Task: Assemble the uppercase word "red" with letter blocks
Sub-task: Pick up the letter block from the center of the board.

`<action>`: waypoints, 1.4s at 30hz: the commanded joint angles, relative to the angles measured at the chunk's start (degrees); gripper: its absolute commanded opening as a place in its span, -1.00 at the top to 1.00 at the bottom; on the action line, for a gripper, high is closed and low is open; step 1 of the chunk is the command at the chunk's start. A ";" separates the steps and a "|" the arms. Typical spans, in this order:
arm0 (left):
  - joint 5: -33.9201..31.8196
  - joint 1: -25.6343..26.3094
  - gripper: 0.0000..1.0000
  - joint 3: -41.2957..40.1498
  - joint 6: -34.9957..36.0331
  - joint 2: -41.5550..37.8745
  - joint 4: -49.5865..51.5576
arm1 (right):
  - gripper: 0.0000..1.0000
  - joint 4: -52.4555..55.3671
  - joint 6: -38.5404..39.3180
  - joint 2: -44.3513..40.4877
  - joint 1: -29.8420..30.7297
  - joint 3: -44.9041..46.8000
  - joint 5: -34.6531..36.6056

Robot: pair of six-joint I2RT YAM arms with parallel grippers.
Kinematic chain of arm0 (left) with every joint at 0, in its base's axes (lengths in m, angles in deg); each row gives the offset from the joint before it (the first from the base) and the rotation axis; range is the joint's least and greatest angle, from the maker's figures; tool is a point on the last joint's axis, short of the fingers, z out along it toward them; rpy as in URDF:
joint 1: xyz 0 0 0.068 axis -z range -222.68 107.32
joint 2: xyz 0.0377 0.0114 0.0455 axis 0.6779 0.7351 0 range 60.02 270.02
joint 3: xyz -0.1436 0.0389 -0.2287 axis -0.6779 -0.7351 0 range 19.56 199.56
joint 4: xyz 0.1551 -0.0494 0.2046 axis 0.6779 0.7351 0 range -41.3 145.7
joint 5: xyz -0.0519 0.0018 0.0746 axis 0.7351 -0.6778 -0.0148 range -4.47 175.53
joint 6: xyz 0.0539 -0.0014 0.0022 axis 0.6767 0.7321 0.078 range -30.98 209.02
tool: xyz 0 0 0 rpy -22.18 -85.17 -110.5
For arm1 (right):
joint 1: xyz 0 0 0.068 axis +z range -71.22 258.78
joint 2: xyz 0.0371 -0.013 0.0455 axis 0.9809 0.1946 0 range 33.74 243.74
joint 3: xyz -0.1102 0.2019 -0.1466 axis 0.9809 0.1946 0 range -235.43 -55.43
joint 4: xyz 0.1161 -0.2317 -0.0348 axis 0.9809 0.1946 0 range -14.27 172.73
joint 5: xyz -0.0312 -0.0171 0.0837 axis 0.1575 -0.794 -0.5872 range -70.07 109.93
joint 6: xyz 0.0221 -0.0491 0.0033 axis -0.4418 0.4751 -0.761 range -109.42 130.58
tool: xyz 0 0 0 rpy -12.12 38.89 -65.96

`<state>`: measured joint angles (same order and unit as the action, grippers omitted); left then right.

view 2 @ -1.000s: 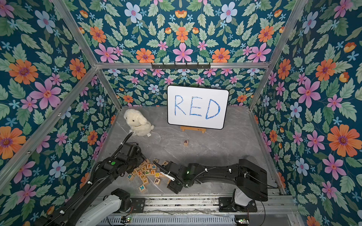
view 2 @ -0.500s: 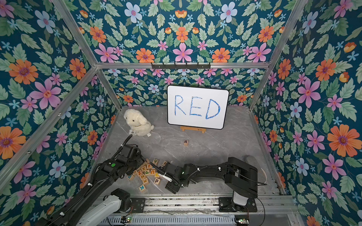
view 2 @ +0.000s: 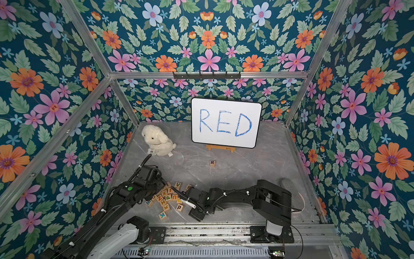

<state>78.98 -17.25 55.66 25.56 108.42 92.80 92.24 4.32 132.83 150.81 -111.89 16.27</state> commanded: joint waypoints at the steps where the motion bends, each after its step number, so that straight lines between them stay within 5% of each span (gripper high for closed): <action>1: -0.83 -0.06 -0.54 0.30 -0.64 0.03 0.26 | -0.32 -0.76 1.16 0.45 -0.05 -0.40 -0.18; 42: -2.34 -0.03 -0.53 0.48 -1.81 -2.44 0.83 | 0.25 -1.38 0.89 1.29 -0.40 -0.49 0.05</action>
<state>78.46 -17.29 55.51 24.84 106.28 92.40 91.08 4.69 134.19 150.39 -112.16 15.66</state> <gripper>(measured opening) 0.763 0.382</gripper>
